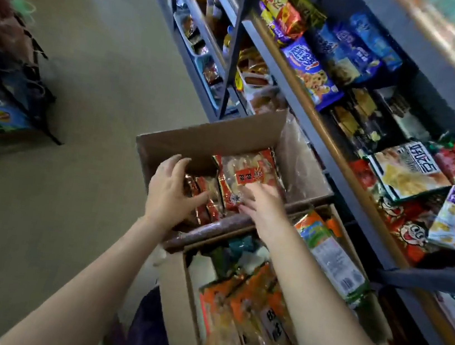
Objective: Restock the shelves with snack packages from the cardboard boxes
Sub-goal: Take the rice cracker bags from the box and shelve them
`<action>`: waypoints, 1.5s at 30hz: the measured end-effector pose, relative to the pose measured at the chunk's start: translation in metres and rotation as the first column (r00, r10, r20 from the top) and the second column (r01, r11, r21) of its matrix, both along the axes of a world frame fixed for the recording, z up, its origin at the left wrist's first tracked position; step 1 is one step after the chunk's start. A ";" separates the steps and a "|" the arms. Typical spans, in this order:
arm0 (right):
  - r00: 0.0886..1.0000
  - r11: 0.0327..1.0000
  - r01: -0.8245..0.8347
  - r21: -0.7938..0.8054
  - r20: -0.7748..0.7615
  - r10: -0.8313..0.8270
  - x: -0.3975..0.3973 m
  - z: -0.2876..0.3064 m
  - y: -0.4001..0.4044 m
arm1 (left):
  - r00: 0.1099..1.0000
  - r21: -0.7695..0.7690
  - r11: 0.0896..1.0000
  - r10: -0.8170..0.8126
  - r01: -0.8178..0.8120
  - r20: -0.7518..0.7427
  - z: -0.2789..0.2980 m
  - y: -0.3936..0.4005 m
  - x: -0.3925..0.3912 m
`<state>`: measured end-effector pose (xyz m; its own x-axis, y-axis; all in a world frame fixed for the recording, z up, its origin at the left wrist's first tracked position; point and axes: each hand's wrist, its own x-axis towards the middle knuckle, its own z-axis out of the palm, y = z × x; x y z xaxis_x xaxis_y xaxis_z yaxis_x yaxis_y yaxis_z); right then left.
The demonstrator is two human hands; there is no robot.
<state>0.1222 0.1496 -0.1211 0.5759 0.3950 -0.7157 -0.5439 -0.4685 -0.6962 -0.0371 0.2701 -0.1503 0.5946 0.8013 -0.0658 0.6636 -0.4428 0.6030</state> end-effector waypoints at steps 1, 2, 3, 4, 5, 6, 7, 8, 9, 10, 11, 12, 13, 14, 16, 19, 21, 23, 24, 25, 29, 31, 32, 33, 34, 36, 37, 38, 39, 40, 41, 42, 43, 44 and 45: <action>0.981 0.991 0.134 0.009 -0.144 -0.131 0.005 -0.015 0.020 | 1.000 0.030 0.999 -0.021 0.021 -0.019 -0.010 0.019 0.012; 0.942 0.972 0.234 -0.017 -0.245 -0.231 0.010 -0.032 0.036 | 0.998 0.048 0.998 -0.045 0.047 -0.047 -0.021 0.037 0.022; 0.913 0.956 0.287 -0.058 -0.284 -0.292 0.013 -0.045 0.050 | 0.994 0.060 0.995 -0.072 0.077 -0.079 -0.030 0.053 0.032; 0.896 0.944 0.316 -0.094 -0.297 -0.330 0.016 -0.057 0.062 | 0.989 0.076 0.991 -0.099 0.108 -0.109 -0.039 0.067 0.041; 0.884 0.932 0.339 -0.126 -0.297 -0.362 0.019 -0.069 0.071 | 0.983 0.096 0.986 -0.120 0.134 -0.137 -0.049 0.081 0.048; 0.870 0.918 0.364 -0.160 -0.292 -0.396 0.022 -0.078 0.079 | 0.978 0.110 0.983 -0.128 0.147 -0.165 -0.058 0.092 0.054; 0.858 0.901 0.380 -0.209 -0.285 -0.427 0.026 -0.087 0.085 | 0.974 0.116 0.982 -0.127 0.150 -0.190 -0.068 0.102 0.058; 0.842 0.881 0.399 -0.252 -0.278 -0.461 0.031 -0.097 0.089 | 0.969 0.121 0.981 -0.126 0.154 -0.214 -0.078 0.110 0.061; 0.832 0.869 0.409 -0.280 -0.276 -0.481 0.035 -0.103 0.092 | 0.963 0.129 0.978 -0.130 0.164 -0.236 -0.087 0.115 0.062; 0.828 0.860 0.414 -0.300 -0.268 -0.492 0.040 -0.110 0.093 | 0.957 0.144 0.974 -0.137 0.178 -0.254 -0.095 0.118 0.063; 0.831 0.856 0.416 -0.308 -0.254 -0.495 0.043 -0.117 0.094 | 0.955 0.169 0.968 -0.140 0.188 -0.262 -0.102 0.119 0.062; 0.841 0.861 0.412 -0.300 -0.239 -0.486 0.046 -0.123 0.095 | 0.955 0.193 0.962 -0.139 0.193 -0.262 -0.108 0.120 0.062; 0.854 0.867 0.406 -0.289 -0.218 -0.472 0.047 -0.125 0.097 | 0.955 0.207 0.959 -0.138 0.196 -0.263 -0.112 0.119 0.062; 0.853 0.864 0.414 -0.286 -0.208 -0.478 0.048 -0.128 0.098 | 0.953 0.215 0.957 -0.136 0.197 -0.270 -0.114 0.118 0.063; 0.823 0.853 0.436 -0.286 -0.257 -0.507 0.049 -0.137 0.100 | 0.951 0.227 0.954 -0.128 0.196 -0.282 -0.117 0.117 0.065; 0.798 0.845 0.463 -0.267 -0.290 -0.528 0.050 -0.145 0.104 | 0.952 0.217 0.956 -0.134 0.197 -0.276 -0.117 0.118 0.065; 0.812 0.860 0.464 -0.213 -0.286 -0.509 0.050 -0.137 0.103 | 0.952 0.182 0.963 -0.146 0.199 -0.269 -0.113 0.118 0.063; 0.816 0.864 0.471 -0.177 -0.284 -0.503 0.042 -0.115 0.098 | 0.956 0.118 0.977 -0.142 0.176 -0.256 -0.103 0.116 0.063; 0.822 0.870 0.467 -0.161 -0.283 -0.494 0.037 -0.105 0.092 | 0.963 0.069 0.987 -0.125 0.145 -0.237 -0.093 0.113 0.065; 0.833 0.879 0.459 -0.129 -0.283 -0.476 0.030 -0.092 0.083 | 0.973 0.004 0.995 -0.101 0.104 -0.206 -0.082 0.109 0.066; 0.935 0.937 0.347 0.030 -0.089 -0.344 0.005 -0.031 0.023 | 0.997 -0.445 0.895 0.014 0.021 0.076 -0.021 0.080 0.076; 0.968 0.964 0.240 0.115 0.045 -0.247 -0.008 0.010 -0.019 | 0.979 -0.708 0.694 0.016 0.134 0.201 0.016 0.060 0.077; 0.977 0.971 0.183 0.154 0.080 -0.197 -0.012 0.029 -0.042 | 0.964 -0.776 0.587 -0.028 0.229 0.263 0.034 0.048 0.077; 0.982 0.972 0.129 0.198 0.109 -0.152 -0.015 0.048 -0.066 | 0.940 -0.813 0.480 -0.080 0.329 0.333 0.052 0.032 0.076; 0.983 0.967 0.092 0.237 0.137 -0.126 -0.018 0.063 -0.090 | 0.906 -0.823 0.382 -0.123 0.420 0.406 0.070 0.013 0.076; 0.972 0.955 0.078 0.287 0.191 -0.136 -0.024 0.085 -0.141 | 0.841 -0.802 0.255 -0.159 0.540 0.516 0.104 -0.034 0.077; 0.962 0.946 0.106 0.307 0.210 -0.176 -0.029 0.099 -0.166 | 0.822 -0.790 0.228 -0.152 0.569 0.549 0.120 -0.063 0.077; 0.947 0.935 0.148 0.323 0.228 -0.228 -0.035 0.109 -0.194 | 0.811 -0.780 0.222 -0.151 0.585 0.565 0.132 -0.091 0.078; 0.931 0.922 0.174 0.347 0.246 -0.269 -0.042 0.123 -0.219 | 0.799 -0.768 0.220 -0.165 0.602 0.579 0.142 -0.119 0.078; 0.919 0.909 0.197 0.367 0.254 -0.301 -0.048 0.131 -0.247 | 0.786 -0.755 0.221 -0.190 0.618 0.588 0.152 -0.148 0.077; 0.907 0.897 0.223 0.382 0.256 -0.335 -0.056 0.142 -0.275 | 0.770 -0.740 0.216 -0.216 0.637 0.600 0.161 -0.178 0.076; 0.895 0.891 0.247 0.380 0.263 -0.360 -0.062 0.149 -0.307 | 0.754 -0.727 0.206 -0.243 0.655 0.611 0.169 -0.208 0.073; 0.885 0.890 0.258 0.377 0.278 -0.374 -0.070 0.158 -0.337 | 0.738 -0.717 0.190 -0.266 0.671 0.620 0.178 -0.239 0.070; 0.876 0.893 0.263 0.366 0.297 -0.379 -0.076 0.163 -0.368 | 0.724 -0.709 0.173 -0.285 0.683 0.628 0.187 -0.270 0.066; 0.865 0.888 0.275 0.369 0.309 -0.396 -0.084 0.169 -0.399 | 0.719 -0.706 0.172 -0.308 0.687 0.624 0.192 -0.301 0.065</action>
<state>0.0384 -0.2494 0.0476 0.9073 0.2902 -0.3044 -0.3069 -0.0379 -0.9510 0.0278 -0.0310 0.0419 0.9702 -0.1069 -0.2173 0.2393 0.2842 0.9284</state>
